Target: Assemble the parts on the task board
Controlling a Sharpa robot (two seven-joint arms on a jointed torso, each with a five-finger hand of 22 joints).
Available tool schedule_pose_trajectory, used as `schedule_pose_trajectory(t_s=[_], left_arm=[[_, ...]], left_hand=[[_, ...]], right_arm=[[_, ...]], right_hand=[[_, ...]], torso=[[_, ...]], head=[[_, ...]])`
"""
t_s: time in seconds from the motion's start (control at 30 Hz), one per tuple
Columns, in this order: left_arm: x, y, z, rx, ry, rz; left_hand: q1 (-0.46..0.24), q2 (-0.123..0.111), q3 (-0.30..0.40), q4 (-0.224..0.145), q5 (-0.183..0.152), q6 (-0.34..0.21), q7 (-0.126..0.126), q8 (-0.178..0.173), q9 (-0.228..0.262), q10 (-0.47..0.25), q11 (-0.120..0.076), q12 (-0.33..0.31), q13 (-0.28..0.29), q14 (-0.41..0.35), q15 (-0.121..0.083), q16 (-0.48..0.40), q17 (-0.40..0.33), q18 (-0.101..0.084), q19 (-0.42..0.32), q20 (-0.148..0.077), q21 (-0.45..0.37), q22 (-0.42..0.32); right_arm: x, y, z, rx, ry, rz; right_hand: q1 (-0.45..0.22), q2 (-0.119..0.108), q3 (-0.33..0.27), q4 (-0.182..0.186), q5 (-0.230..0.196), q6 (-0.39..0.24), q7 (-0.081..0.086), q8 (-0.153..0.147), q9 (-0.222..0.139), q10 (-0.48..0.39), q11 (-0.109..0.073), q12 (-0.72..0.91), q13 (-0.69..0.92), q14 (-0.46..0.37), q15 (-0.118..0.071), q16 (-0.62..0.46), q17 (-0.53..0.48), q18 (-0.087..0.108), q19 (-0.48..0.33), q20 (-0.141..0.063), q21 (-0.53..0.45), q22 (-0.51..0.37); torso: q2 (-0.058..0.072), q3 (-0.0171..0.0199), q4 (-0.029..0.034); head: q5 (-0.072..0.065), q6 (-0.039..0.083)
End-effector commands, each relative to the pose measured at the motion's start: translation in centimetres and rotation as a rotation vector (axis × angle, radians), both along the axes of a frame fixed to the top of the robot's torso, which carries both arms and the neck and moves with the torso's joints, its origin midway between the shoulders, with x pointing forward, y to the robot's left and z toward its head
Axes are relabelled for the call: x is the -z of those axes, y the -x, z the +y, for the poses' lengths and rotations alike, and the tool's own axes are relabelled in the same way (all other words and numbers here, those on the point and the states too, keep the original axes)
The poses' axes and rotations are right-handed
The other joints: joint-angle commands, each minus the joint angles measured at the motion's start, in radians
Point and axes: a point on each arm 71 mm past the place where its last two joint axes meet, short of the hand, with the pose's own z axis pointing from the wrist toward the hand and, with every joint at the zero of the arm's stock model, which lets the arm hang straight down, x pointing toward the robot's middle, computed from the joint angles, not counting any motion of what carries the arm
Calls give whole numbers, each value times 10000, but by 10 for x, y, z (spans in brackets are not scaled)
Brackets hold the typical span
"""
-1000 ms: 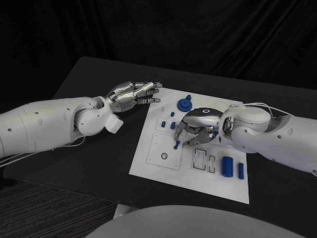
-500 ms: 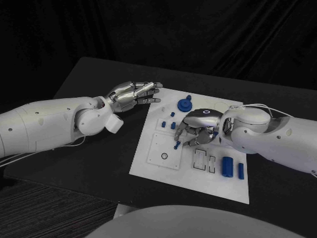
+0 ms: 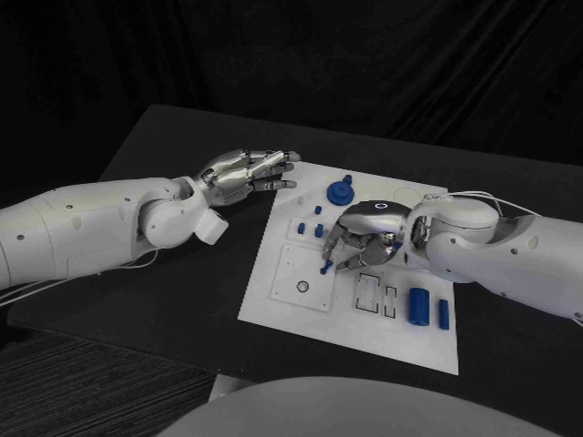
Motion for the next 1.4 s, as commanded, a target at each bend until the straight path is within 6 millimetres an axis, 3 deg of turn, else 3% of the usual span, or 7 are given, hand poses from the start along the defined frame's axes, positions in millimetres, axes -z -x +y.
schedule_pose_trajectory(t_s=[0.03, 0.4, 0.7, 1.07, 1.4], left_arm=[[0, 1, -2, 123, 164, 13], [0, 0, -3, 144, 160, 27], [0, 0, -3, 153, 159, 32], [0, 0, -4, 167, 148, 47], [0, 0, -4, 170, 141, 56]], left_hand=[[86, -23, -16, -47, 60, -2, 37, 28, 4, -7, 50, 35, 11, 4, 30, 42, 11, 63, 53, 1, 52, -7], [124, -21, -1, -69, 85, -15, 49, 25, 2, -10, 65, 35, 10, 2, 35, 43, 11, 60, 57, 2, 55, -10], [143, -16, 8, -79, 101, -21, 54, 25, 1, -11, 71, 36, 9, 2, 37, 46, 11, 58, 59, 3, 57, -11], [151, -13, 13, -83, 109, -36, 56, 22, 0, -18, 74, 30, 8, 1, 39, 47, 11, 56, 57, 3, 56, -16], [166, -4, 22, -89, 126, -47, 61, 20, -2, -24, 81, 27, 6, 0, 43, 48, 11, 53, 60, 4, 58, -15]], right_arm=[[2, 1, -1, 34, 68, 169], [1, 2, 1, 13, 24, 150], [1, 2, 1, 73, -50, 70], [1, 2, 3, 329, -182, -109], [4, 4, 4, 450, -183, -74]], right_hand=[[-74, -8, -54, 6, -73, -9, 38, -20, -15, 1046, -22, 35, 2634, 1047, -16, 26, 2631, 68, -77, 11, 13, 1730], [-97, 7, -181, 52, -388, -11, 69, -4, -27, 1046, -16, 35, 2634, 1047, -10, 26, 2631, 71, -89, 19, 11, 1726], [-61, 163, -249, 6, -206, 509, 124, 282, 172, 1046, -8, 35, 2634, 1047, -4, 26, 2631, 77, -112, 25, -4, 1718], [-225, 270, -371, 55, -304, 714, 181, 420, 339, 1046, 5, 35, 2634, 1047, 6, 26, 2631, 104, -187, 33, -125, 1681], [-165, 311, -403, -78, -65, 667, 250, 415, 431, 1046, 17, 35, 2634, 1047, 12, 26, 2631, 128, -253, 38, -235, 1649]], torso=[[2, -1, -1], [-6, 0, -3], [-2, -3, -4], [0, -3, 2], [7, -4, 3]], head=[[0, 1], [-4, 1], [5, 1], [-4, 1], [22, 1]])
